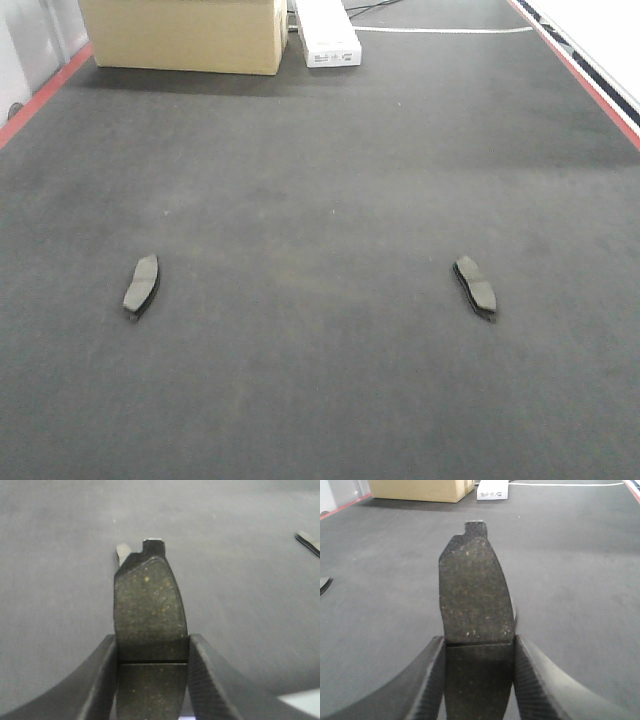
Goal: Move and align brake pads A on conveyor
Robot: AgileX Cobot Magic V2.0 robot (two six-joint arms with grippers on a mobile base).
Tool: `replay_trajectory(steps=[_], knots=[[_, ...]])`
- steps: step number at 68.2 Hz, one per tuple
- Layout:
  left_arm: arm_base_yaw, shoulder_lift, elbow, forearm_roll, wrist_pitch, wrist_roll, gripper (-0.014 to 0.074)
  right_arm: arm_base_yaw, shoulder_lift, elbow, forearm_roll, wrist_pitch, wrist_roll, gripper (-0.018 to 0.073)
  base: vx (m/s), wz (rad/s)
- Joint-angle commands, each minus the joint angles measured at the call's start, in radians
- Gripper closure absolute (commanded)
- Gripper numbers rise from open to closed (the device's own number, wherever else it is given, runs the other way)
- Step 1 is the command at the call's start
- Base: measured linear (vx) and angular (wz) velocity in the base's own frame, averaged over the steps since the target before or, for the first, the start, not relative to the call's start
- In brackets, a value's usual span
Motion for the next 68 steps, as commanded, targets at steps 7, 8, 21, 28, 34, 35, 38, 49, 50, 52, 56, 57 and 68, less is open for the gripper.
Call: replay_trajectory(steps=[7, 8, 21, 28, 34, 35, 38, 49, 50, 52, 56, 57, 68], knots=[[-0.007, 0.015, -0.027, 0.007, -0.092, -0.008, 0.0603, -0.003, 0.012, -0.030, -0.037, -0.078, -0.004, 0.0564, 0.28, 0.01], [-0.007, 0.015, -0.027, 0.007, -0.092, -0.008, 0.0603, -0.003, 0.012, -0.030, -0.037, -0.078, -0.004, 0.0564, 0.26, 0.01], [-0.007, 0.015, -0.027, 0.007, -0.092, -0.008, 0.0603, -0.003, 0.012, -0.030, -0.037, -0.077, -0.004, 0.0564, 0.23, -0.01], [-0.007, 0.015, -0.027, 0.007, -0.092, -0.008, 0.0603, -0.003, 0.012, -0.030, -0.037, -0.077, -0.004, 0.0564, 0.17, -0.03], [-0.007, 0.015, -0.027, 0.007, -0.092, -0.008, 0.0603, -0.003, 0.012, -0.030, -0.037, -0.077, -0.004, 0.0564, 0.12, -0.05], [-0.007, 0.015, -0.027, 0.007, -0.092, -0.008, 0.0603, -0.003, 0.012, -0.030, -0.037, -0.077, -0.004, 0.0564, 0.09, -0.06], [-0.007, 0.015, -0.027, 0.007, -0.092, -0.008, 0.0603, -0.003, 0.012, -0.030, -0.037, -0.077, -0.004, 0.0564, 0.08, -0.06], [-0.007, 0.015, -0.027, 0.007, -0.092, -0.008, 0.0603, -0.003, 0.012, -0.030, -0.037, -0.077, -0.004, 0.0564, 0.04, -0.04], [-0.007, 0.015, -0.027, 0.007, -0.092, -0.008, 0.0603, -0.003, 0.012, -0.030, -0.037, -0.077, -0.004, 0.0564, 0.01, -0.02], [-0.007, 0.015, -0.027, 0.007, -0.092, -0.008, 0.0603, -0.003, 0.012, -0.030, -0.037, -0.077, -0.004, 0.0564, 0.01, -0.02], [-0.007, 0.015, -0.027, 0.007, -0.092, -0.008, 0.0603, -0.003, 0.012, -0.030, -0.037, -0.077, -0.004, 0.0564, 0.00, 0.00], [-0.007, 0.015, -0.027, 0.007, -0.092, -0.008, 0.0603, -0.003, 0.012, -0.030, -0.037, -0.077, -0.004, 0.0564, 0.00, 0.00], [-0.007, 0.015, -0.027, 0.007, -0.092, -0.008, 0.0603, -0.003, 0.012, -0.030, -0.037, -0.077, -0.004, 0.0564, 0.00, 0.00]])
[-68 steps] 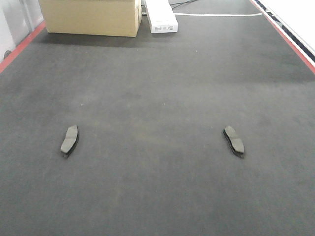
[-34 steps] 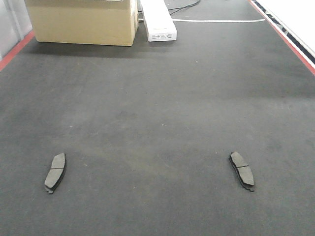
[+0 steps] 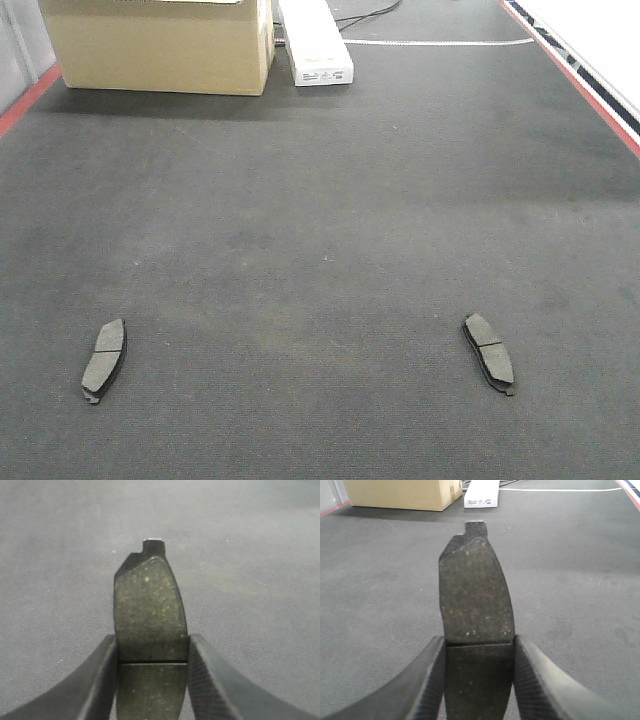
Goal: Move and align brake pads A on conveyor
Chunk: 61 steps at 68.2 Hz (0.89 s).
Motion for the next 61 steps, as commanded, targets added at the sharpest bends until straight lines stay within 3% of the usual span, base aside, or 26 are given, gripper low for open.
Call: replay_trajectory(steps=[1, 61], knots=[[-0.007, 0.015, -0.027, 0.007, -0.092, -0.008, 0.0603, -0.003, 0.012, -0.030, -0.037, -0.077, -0.004, 0.0564, 0.00, 0.00], [-0.007, 0.015, -0.027, 0.003, -0.092, -0.022, 0.0603, -0.003, 0.012, -0.030, -0.037, -0.077, -0.004, 0.0564, 0.00, 0.00]])
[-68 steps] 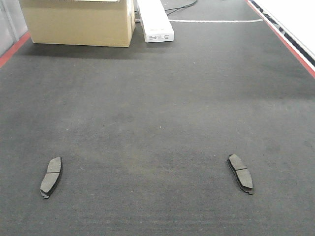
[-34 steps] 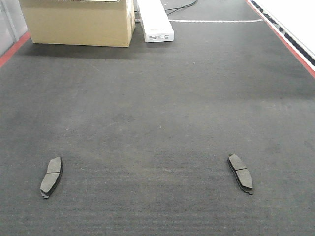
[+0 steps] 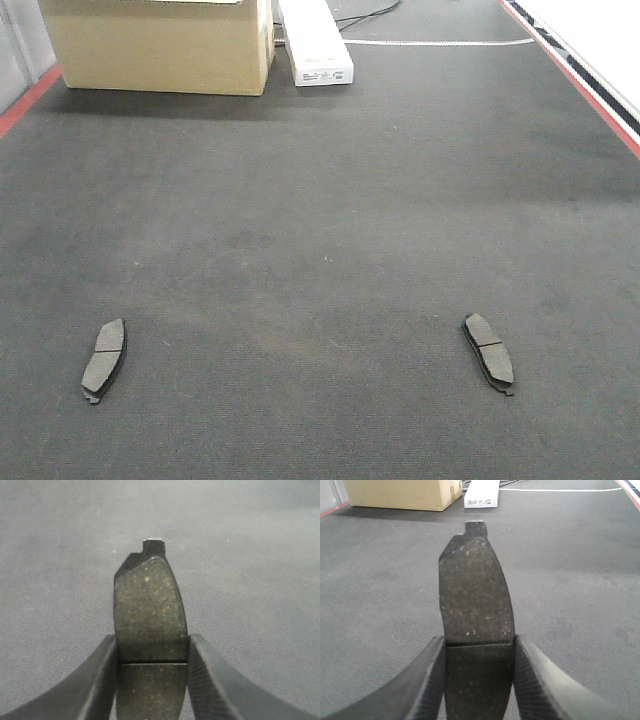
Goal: Move and align brake pads A on conveyor
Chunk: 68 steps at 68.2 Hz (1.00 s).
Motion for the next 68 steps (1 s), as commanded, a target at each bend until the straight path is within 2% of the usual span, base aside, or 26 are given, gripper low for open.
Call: replay_trajectory(steps=[1, 10, 14, 30, 56, 68], knots=[[-0.007, 0.015, -0.027, -0.002, -0.092, -0.032, 0.0603, -0.003, 0.012, -0.030, -0.037, -0.077, -0.004, 0.0564, 0.00, 0.00], [-0.007, 0.054, -0.039, -0.030, -0.131, -0.184, 0.0601, -0.003, 0.012, -0.030, -0.037, -0.077, -0.004, 0.0564, 0.00, 0.00], [-0.007, 0.106, -0.058, -0.031, -0.156, -0.216, 0.0599, -0.003, 0.012, -0.030, -0.037, -0.077, -0.004, 0.0564, 0.00, 0.00], [-0.007, 0.476, -0.167, -0.023, -0.192, -0.202, 0.0589, -0.003, 0.012, -0.030, -0.037, -0.077, -0.004, 0.0564, 0.00, 0.00], [-0.007, 1.033, -0.343, -0.078, -0.343, -0.201, 0.0573, -0.003, 0.012, -0.030, -0.037, -0.076, -0.004, 0.0564, 0.00, 0.00], [-0.007, 1.228, -0.403, -0.164, -0.395, -0.201, 0.0568, -0.003, 0.012, -0.030, -0.037, -0.076, -0.004, 0.0564, 0.00, 0.00]])
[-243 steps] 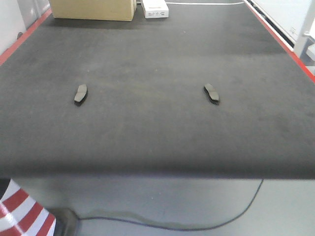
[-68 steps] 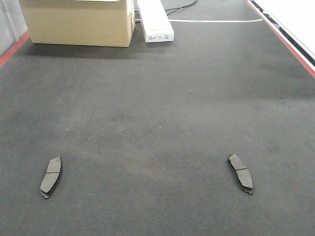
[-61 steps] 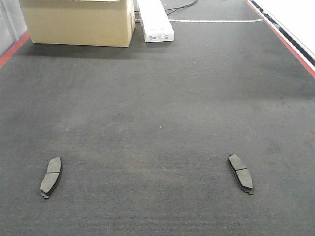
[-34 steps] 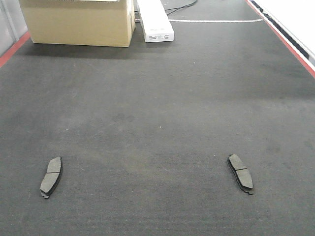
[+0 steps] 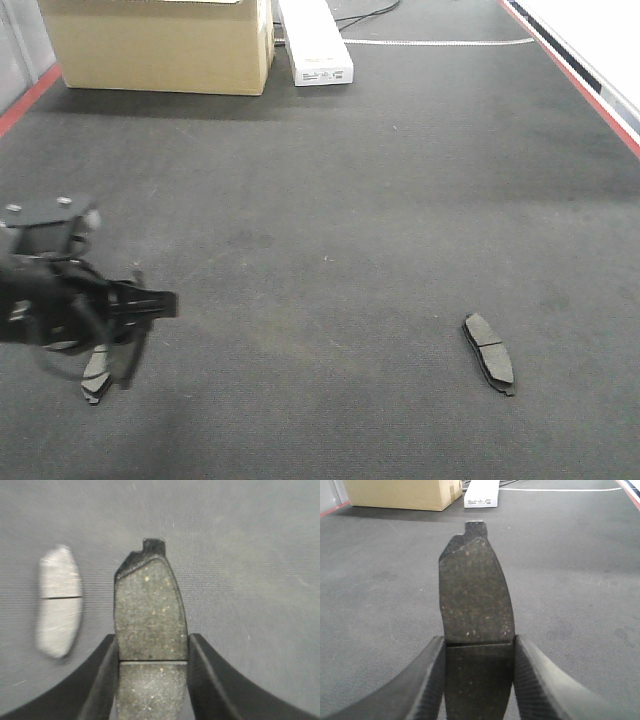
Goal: Move and align brake pads A on conveyor
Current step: 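Lower the left gripper's pad beside the placed pads and open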
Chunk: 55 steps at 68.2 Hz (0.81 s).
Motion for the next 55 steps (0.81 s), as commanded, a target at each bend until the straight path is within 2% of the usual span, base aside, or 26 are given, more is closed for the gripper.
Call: replay_trajectory(steps=[1, 12, 30, 39, 55], knots=[[-0.007, 0.060, -0.065, -0.064, -0.090, -0.006, 0.0568, -0.003, 0.012, -0.030, -0.037, -0.076, -0.004, 0.0564, 0.00, 0.00], [-0.009, 0.192, -0.117, -0.125, -0.100, 0.062, 0.0555, -0.003, 0.012, -0.030, -0.037, -0.076, -0.004, 0.0564, 0.00, 0.00], [-0.058, 0.348, -0.173, -0.169, -0.110, 0.063, 0.0512, -0.003, 0.012, -0.030, -0.037, -0.076, -0.004, 0.0564, 0.00, 0.00], [-0.074, 0.412, -0.196, -0.167, -0.098, 0.065, 0.0451, -0.003, 0.012, -0.030, -0.037, -0.076, -0.004, 0.0564, 0.00, 0.00], [-0.074, 0.438, -0.199, -0.161, -0.097, 0.063, 0.0269, -0.003, 0.012, -0.030, -0.037, -0.076, -0.004, 0.0564, 0.00, 0.00]])
